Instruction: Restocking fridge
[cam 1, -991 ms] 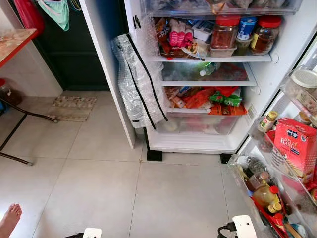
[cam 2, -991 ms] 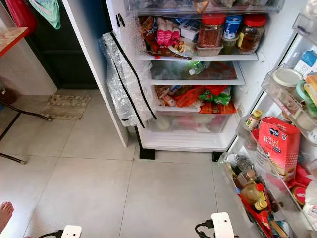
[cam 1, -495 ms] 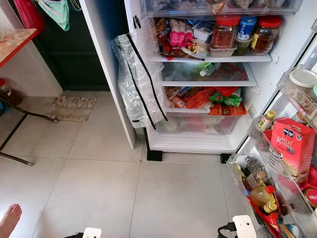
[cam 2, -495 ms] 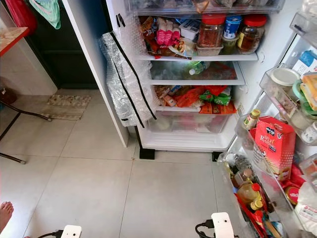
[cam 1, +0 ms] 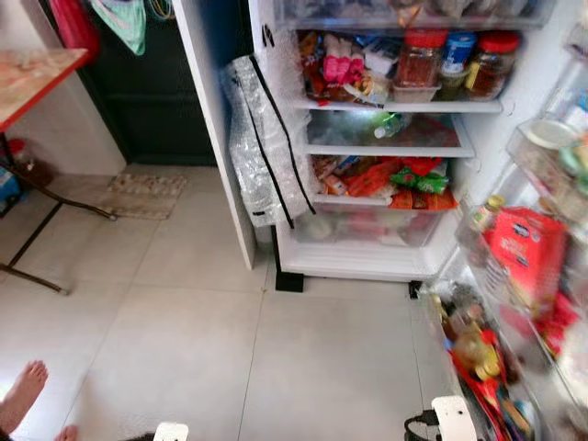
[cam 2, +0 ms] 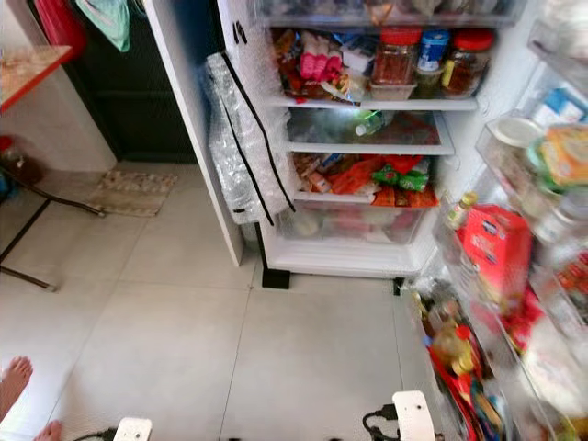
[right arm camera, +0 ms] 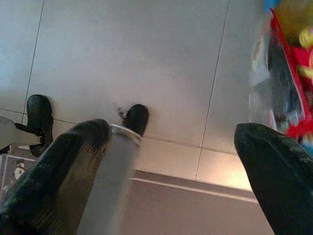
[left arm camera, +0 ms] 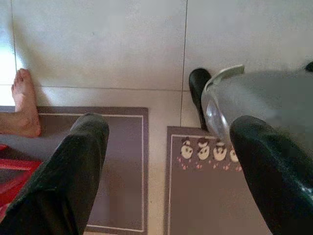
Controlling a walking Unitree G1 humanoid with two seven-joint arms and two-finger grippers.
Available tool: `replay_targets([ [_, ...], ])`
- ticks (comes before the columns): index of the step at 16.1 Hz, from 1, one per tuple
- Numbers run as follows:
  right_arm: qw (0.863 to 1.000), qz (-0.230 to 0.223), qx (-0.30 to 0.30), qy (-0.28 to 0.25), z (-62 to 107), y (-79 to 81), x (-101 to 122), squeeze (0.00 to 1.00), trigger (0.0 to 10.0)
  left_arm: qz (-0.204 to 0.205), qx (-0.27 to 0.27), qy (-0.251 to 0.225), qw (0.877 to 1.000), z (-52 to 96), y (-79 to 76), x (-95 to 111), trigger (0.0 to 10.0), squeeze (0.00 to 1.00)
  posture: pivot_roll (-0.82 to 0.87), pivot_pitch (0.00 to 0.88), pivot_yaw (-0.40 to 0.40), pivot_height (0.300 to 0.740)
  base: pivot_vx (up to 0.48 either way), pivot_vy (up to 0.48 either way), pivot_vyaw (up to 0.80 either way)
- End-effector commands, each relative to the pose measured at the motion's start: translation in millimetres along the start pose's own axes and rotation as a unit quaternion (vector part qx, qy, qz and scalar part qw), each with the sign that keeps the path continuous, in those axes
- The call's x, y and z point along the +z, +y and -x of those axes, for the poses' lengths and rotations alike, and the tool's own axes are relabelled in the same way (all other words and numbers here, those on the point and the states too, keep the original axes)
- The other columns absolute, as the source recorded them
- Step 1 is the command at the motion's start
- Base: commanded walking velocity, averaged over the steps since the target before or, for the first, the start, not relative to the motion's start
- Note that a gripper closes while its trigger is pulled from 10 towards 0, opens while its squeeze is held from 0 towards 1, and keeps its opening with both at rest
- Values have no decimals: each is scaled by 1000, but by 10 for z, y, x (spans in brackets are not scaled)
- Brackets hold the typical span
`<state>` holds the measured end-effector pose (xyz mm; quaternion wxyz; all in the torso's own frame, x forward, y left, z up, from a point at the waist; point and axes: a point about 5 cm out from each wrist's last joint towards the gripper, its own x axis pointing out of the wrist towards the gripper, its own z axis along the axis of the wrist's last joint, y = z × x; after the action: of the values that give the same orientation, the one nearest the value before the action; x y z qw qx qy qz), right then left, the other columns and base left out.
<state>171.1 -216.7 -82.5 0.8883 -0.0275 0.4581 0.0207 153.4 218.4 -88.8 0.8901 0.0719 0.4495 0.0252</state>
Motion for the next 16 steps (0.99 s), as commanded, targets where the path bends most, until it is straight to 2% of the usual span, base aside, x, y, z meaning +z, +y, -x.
replay_targets([
  [1, 1000, -5, -4, 13, 19, -19, -79, 0, 10000, 3, 0, 15, 1000, 21, -15, -87, 10000, 0, -14, 147, 32, 740, -274, 0, 0],
  [11, 1000, -8, -9, 11, 19, -29, -75, 0, 10000, -7, 2, 10, 1000, 10, -25, -49, 10000, 0, -20, 143, 32, 740, 0, 0, 0],
  [14, 998, -45, -37, 11, 24, -46, -101, 0, 10000, -8, 2, 9, 1000, 7, -25, -40, 10000, 0, -22, 143, 31, 740, 0, 0, 0],
  [16, 992, -91, -88, 28, 34, -75, -164, 0, 10000, -9, 1, 8, 1000, 6, -28, -36, 10000, 0, -23, 142, 30, 740, 0, 0, 0],
])
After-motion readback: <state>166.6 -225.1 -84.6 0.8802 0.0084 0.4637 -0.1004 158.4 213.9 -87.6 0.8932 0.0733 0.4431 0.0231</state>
